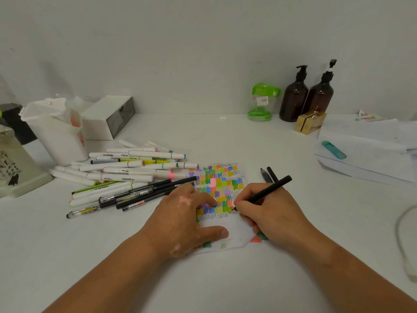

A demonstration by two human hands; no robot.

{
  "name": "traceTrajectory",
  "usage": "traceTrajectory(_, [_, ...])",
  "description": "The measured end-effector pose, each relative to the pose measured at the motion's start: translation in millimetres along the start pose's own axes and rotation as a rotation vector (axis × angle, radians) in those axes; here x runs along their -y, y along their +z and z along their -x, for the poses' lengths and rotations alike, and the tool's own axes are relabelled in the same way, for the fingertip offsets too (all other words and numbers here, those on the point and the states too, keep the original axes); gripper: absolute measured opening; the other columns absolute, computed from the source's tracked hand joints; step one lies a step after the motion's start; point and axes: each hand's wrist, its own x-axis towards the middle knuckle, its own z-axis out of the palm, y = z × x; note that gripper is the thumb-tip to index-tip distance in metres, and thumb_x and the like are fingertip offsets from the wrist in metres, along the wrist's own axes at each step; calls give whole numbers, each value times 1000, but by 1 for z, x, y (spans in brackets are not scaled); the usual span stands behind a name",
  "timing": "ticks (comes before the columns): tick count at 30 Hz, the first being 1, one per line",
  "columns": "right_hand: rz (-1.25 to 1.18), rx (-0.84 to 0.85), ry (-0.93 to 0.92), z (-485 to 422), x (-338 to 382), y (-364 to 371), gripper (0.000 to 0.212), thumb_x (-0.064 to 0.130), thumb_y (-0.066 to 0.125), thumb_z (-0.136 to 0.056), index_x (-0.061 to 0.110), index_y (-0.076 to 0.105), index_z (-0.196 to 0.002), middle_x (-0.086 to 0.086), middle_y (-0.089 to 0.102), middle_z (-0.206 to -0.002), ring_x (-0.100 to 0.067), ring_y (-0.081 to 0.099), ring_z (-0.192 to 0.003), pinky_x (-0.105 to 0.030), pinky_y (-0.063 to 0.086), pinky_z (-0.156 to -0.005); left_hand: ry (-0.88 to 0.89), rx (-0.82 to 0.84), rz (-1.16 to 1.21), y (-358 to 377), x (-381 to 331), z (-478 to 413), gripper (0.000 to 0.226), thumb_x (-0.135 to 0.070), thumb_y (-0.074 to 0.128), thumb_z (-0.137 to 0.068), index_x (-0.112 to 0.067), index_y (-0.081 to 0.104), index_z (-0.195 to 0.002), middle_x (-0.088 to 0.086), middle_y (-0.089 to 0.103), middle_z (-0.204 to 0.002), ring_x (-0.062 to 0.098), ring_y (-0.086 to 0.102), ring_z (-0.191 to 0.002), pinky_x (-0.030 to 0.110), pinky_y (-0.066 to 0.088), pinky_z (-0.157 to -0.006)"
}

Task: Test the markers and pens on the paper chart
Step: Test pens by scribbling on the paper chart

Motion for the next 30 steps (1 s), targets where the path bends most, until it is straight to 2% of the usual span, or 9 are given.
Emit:
traceTrajectory(8, [26,29,15,-1,1,-1,15,20,70,-88,24,72,-74,2,67,-58,-7,59,-44,-16,48,-46,-8,4,-7,-1,0,1,72,-82,65,-63,-47,57,-126,-24,43,-103,3,46,-101,19,38,-80])
traceTrajectory(17, [43,-12,11,0,1,-3,14,19,68,-86,22,69,-72,1,67,-58,-7,58,-44,-20,50,-47,-29,14,-12,-2,-3,1,74,-82,65,-62,-44,59,-126,-23,43,-104,5,47,-102,19,41,-83])
traceTrajectory(22, [186,-64,-11,-1,1,-4,11,27,70,-81,26,69,-71,11,69,-65,-4,63,-56,-22,52,-55,-42,24,-23,-3,-4,1,76,-82,65,-62,-44,57,-128,-24,44,-106,4,47,-102,18,41,-82])
traceTrajectory(25, [228,-78,-25,-1,1,-7,11,27,70,-80,26,68,-69,15,68,-66,1,64,-64,-14,48,-53,-45,6,-5,-4,-5,3,78,-78,67,-66,-45,47,-134,-26,44,-112,3,50,-104,18,44,-86])
traceTrajectory(27, [167,-136,-46,-2,1,-11,11,23,71,-80,25,68,-70,13,69,-64,0,63,-59,-11,44,-48,-83,-62,113,-6,-6,4,55,-60,69,-81,-40,46,-128,-23,53,-107,4,56,-93,12,43,-75])
traceTrajectory(29, [-73,-188,-70,-3,3,-18,12,15,74,-83,19,67,-74,2,69,-61,-7,61,-49,-14,45,-47,-112,-175,285,-11,-5,2,16,-28,61,-93,-30,51,-105,-14,62,-91,9,58,-79,15,44,-62])
traceTrajectory(30, [-205,-182,-84,-3,5,-21,13,12,76,-85,15,68,-76,-3,69,-60,-11,60,-48,-18,46,-47,-125,-216,367,-13,-3,1,10,-17,55,-94,-26,53,-98,-12,63,-84,9,59,-76,17,45,-61])
